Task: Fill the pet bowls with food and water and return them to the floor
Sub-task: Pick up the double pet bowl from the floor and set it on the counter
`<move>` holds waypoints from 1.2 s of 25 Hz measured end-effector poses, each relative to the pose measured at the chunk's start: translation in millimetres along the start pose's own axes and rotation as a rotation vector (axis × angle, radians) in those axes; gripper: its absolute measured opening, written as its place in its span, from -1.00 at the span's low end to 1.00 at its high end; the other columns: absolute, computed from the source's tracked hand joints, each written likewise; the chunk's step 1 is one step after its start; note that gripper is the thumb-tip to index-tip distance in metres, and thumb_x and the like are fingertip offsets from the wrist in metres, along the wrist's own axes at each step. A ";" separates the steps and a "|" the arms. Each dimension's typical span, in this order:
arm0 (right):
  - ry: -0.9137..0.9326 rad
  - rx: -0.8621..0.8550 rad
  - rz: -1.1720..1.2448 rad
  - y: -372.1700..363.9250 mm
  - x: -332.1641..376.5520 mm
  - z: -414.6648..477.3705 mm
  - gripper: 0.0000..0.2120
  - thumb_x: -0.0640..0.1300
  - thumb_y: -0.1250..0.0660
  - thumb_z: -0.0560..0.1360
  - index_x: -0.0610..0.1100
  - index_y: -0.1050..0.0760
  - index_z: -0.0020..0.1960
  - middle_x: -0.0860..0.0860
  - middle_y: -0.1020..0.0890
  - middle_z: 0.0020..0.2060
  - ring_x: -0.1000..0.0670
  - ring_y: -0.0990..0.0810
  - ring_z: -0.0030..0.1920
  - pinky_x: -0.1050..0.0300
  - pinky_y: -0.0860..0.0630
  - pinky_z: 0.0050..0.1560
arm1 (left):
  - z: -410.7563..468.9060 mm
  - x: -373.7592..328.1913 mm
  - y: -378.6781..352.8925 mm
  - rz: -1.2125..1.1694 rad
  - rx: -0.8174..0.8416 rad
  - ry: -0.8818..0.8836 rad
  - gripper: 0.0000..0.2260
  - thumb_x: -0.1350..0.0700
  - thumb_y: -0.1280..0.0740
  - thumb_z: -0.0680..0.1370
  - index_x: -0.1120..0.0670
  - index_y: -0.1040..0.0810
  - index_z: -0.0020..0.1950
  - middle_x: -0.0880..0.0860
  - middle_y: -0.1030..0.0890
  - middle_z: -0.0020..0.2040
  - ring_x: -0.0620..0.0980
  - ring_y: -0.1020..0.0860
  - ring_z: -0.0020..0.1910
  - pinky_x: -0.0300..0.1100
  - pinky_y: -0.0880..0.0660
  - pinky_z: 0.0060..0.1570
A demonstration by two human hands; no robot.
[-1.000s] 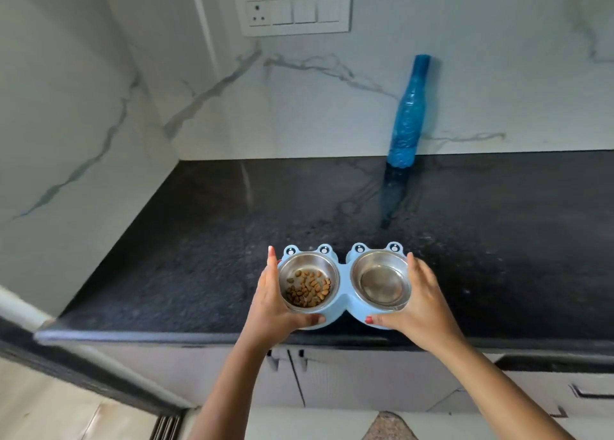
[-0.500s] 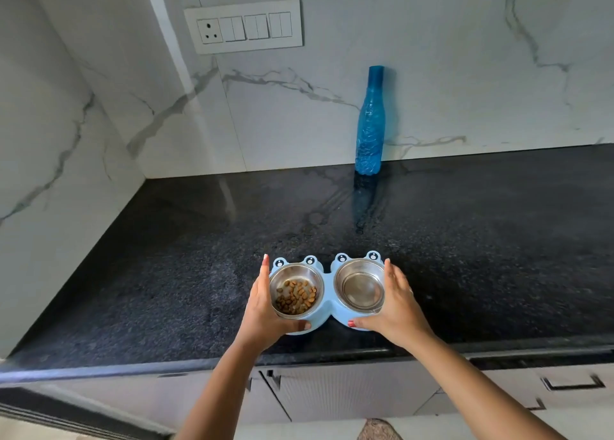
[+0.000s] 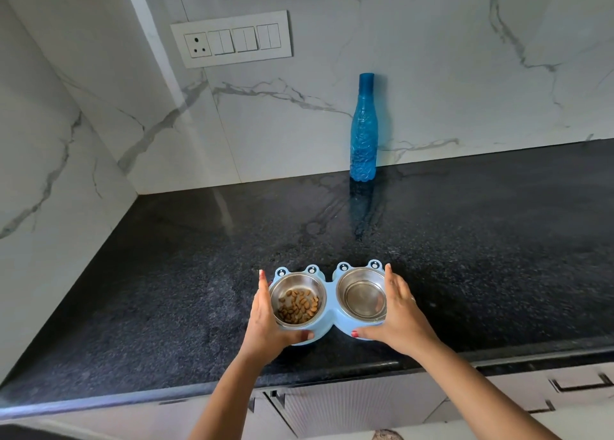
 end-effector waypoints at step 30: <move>-0.047 0.024 -0.097 7.0 1.5 51.0 0.34 0.26 -0.56 0.20 0.00 0.39 0.55 -0.01 0.11 0.57 -0.13 -0.09 0.54 -0.07 -0.30 0.40 | 51.2 -5.7 -0.9 0.067 -0.013 0.015 0.29 -0.06 -0.64 0.18 -0.03 0.28 0.56 0.05 -0.05 0.54 0.02 -0.08 0.52 -0.01 -0.11 0.47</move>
Point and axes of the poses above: each hand's wrist, its own z-axis towards the middle knuckle, its own y-axis out of the back of the hand, x = y × z, the point moved 6 cm from there along z, towards the middle knuckle
